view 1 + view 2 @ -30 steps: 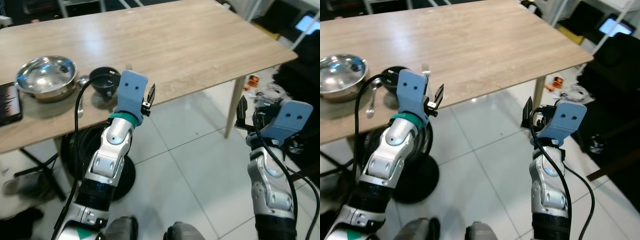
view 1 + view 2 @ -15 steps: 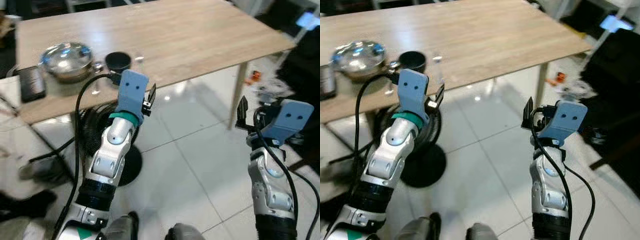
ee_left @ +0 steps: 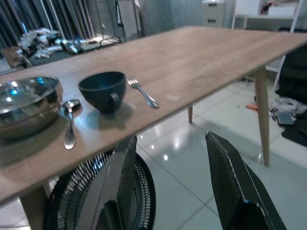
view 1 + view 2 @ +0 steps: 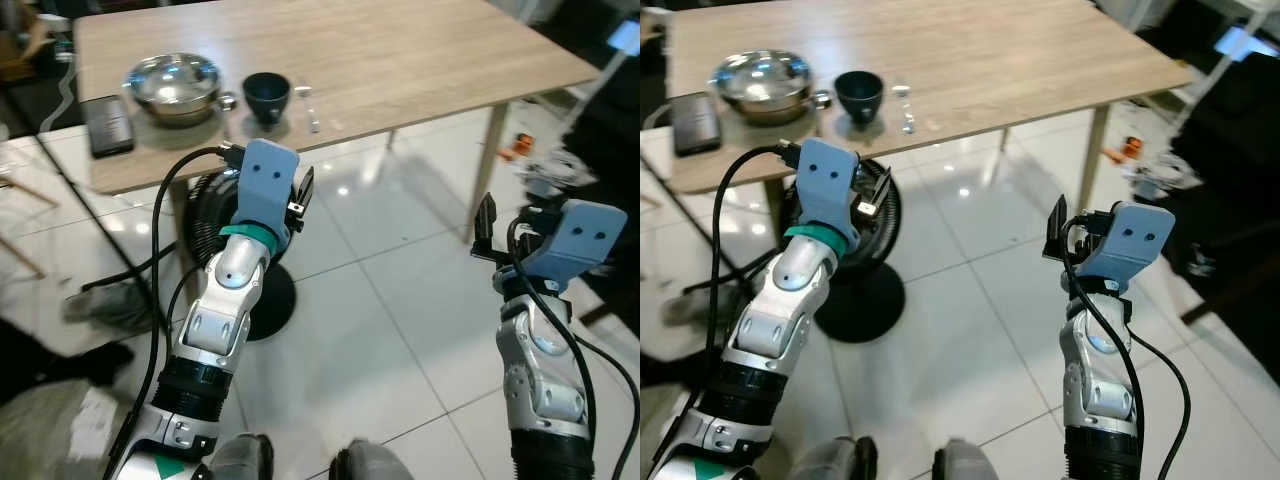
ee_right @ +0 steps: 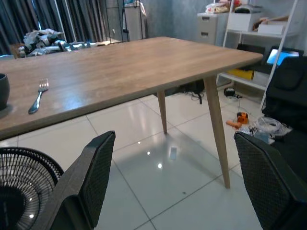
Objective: Setting the table
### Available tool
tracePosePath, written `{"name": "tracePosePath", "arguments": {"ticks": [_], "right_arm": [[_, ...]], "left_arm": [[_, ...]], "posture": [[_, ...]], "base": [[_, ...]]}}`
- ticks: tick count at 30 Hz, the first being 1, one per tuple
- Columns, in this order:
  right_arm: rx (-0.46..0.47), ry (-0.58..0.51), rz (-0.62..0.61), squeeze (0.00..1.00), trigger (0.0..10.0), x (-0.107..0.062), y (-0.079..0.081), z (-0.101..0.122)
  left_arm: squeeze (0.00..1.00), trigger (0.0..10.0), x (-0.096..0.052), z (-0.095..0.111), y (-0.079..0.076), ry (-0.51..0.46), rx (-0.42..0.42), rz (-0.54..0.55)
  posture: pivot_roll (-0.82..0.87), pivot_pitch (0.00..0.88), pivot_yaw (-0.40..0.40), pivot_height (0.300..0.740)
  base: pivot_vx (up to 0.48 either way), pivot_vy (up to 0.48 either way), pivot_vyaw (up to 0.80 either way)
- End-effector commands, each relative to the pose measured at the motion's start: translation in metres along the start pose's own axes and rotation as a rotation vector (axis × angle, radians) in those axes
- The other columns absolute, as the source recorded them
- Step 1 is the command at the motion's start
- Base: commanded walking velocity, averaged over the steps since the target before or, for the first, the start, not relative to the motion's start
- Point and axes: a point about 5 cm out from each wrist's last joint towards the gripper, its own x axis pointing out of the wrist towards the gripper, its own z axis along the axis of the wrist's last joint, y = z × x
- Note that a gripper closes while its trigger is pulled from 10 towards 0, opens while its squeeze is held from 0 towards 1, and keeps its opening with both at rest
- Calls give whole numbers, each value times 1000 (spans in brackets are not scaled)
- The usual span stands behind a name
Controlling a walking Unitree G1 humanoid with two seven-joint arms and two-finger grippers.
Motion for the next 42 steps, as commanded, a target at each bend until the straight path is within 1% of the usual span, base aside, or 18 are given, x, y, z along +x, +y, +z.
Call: {"name": "tracePosePath", "arguments": {"ticks": [1,13,19,21,24,37,42], "right_arm": [[-6,10,-19,0,10000,-2,-4,-2],[-8,10,-21,0,10000,-2,-5,-2],[-8,9,-19,0,10000,-1,-5,-2],[-7,10,-19,0,10000,-1,-5,-2],[-5,13,-19,0,10000,-1,-5,-2],[5,14,-18,0,10000,1,-5,-2],[6,19,-23,0,10000,1,-6,-4]], "left_arm": [[0,10000,0,-3,-4,10,1,-15],[0,10000,1,-2,-5,8,0,-17],[0,10000,1,-2,-5,8,-5,-15],[0,10000,2,-2,-6,10,-21,-20],[0,10000,2,-2,-6,11,-23,-25],[0,10000,3,-2,-5,8,-9,-18],[0,10000,5,-3,-2,15,14,-6]], "posture": [[-83,0,30,740],[-84,0,30,740],[-84,0,28,740],[-83,0,28,740],[-84,0,28,740],[-83,0,29,740],[-82,0,30,740]], "base": [[-289,0,0],[-287,0,0],[0,0,0],[0,0,0],[0,0,-406],[0,0,-800],[0,0,-800]]}}
